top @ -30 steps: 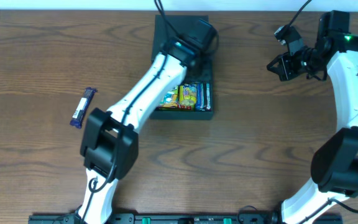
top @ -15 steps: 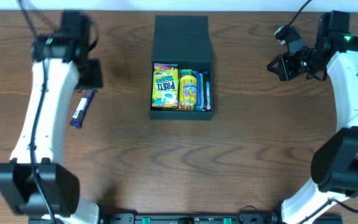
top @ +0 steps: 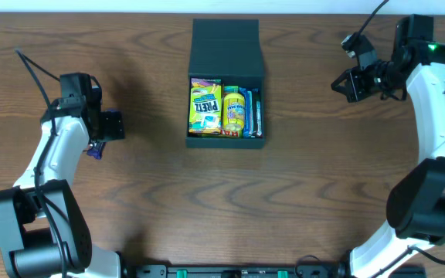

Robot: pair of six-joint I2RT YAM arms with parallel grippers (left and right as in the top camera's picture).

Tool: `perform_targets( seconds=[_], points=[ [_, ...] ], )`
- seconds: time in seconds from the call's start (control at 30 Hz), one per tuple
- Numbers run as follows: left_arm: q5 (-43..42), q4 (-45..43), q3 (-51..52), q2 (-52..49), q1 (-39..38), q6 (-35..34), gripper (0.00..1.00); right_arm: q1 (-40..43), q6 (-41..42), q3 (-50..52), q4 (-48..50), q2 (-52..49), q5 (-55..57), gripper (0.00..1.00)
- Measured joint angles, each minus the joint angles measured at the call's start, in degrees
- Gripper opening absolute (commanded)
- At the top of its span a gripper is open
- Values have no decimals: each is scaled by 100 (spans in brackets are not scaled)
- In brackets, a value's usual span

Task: Pack container
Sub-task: 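Release the green snack and move the left gripper toward the blue bar, then grasp the blue-wrapped bar with the left gripper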

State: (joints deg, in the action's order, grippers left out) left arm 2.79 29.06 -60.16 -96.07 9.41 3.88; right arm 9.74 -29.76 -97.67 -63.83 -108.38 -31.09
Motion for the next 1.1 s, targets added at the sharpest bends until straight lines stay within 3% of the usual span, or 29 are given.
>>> perform_targets(
  seconds=[0.13, 0.37, 0.6, 0.67, 0.9, 1.1],
  points=[
    [116, -625, 334, -4, 55, 138, 96, 0, 33, 0, -186, 0, -2, 1],
    [11, -911, 422, -291, 212, 275, 100, -50, 70, 0, -306, 0, 0, 1],
    [-114, -1051, 422, -684, 219, 424, 72, -188, 118, 0, -313, 0, -2, 2],
    [-133, -1156, 422, -717, 216, 498, 68, -188, 146, 0, -343, 0, -2, 2],
    [-201, -1241, 422, -765, 216, 507, 35, -188, 245, 0, -409, 0, -2, 1],
    [-199, -1241, 422, -772, 216, 514, 27, -188, 254, 0, -409, 0, -2, 2]
  ],
)
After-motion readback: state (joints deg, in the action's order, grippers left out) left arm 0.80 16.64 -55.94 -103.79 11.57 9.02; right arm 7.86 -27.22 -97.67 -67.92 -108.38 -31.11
